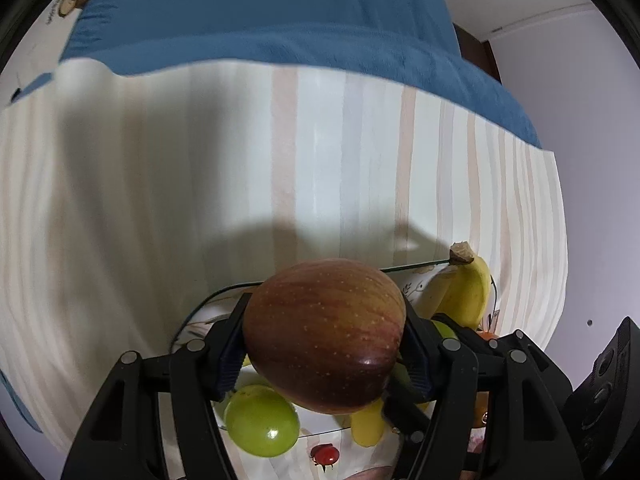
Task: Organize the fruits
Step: 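Carry the kiwi and green apple onto the floral plate and open both tools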
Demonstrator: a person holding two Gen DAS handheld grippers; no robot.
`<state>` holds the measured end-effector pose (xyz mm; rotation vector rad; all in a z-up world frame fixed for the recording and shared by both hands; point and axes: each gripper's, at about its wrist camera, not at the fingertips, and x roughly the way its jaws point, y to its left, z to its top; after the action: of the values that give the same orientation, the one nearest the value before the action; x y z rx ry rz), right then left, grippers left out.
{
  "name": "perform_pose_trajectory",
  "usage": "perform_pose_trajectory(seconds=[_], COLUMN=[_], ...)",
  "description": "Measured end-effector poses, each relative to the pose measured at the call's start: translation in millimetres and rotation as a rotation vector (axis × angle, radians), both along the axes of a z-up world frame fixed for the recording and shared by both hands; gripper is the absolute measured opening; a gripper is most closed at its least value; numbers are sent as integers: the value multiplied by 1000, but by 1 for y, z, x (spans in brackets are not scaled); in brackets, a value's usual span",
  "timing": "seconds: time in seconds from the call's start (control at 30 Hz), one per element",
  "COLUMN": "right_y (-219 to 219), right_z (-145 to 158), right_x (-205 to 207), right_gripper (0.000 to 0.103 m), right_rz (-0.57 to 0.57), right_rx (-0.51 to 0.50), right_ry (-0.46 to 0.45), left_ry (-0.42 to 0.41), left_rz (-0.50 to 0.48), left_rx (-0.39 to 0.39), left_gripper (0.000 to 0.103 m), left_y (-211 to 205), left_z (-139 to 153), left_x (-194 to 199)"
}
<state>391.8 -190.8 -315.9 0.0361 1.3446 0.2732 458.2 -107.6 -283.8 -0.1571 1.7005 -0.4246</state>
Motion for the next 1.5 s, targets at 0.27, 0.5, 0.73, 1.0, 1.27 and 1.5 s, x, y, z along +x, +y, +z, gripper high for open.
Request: perform_pose_trajectory(seconds=[0.27, 0.5, 0.73, 1.0, 1.27, 1.5], right_y=[-3, -16, -23, -31, -44, -57], right_z=[-13, -10, -4, 1, 18, 40], right_x=[9, 9, 17, 12, 3, -21], right_gripper=[58, 73, 76, 76, 83, 84], right_rz=[-6, -35, -47, -56, -83, -121], right_rx=[-4, 14, 26, 35, 34, 10], right_ry=[33, 32, 33, 31, 25, 7], left_ry=[11, 6, -8, -36, -157, -305], left_rz=[-14, -18, -56, -37, -32, 20], left_rx=[15, 49, 86, 80, 114, 186], left_gripper=[65, 65, 67, 72, 72, 72], left_y=[-7, -14, -25, -23, -19, 0], left_z=[-8, -7, -5, 7, 42, 65], left_x=[1, 5, 6, 8, -10, -48])
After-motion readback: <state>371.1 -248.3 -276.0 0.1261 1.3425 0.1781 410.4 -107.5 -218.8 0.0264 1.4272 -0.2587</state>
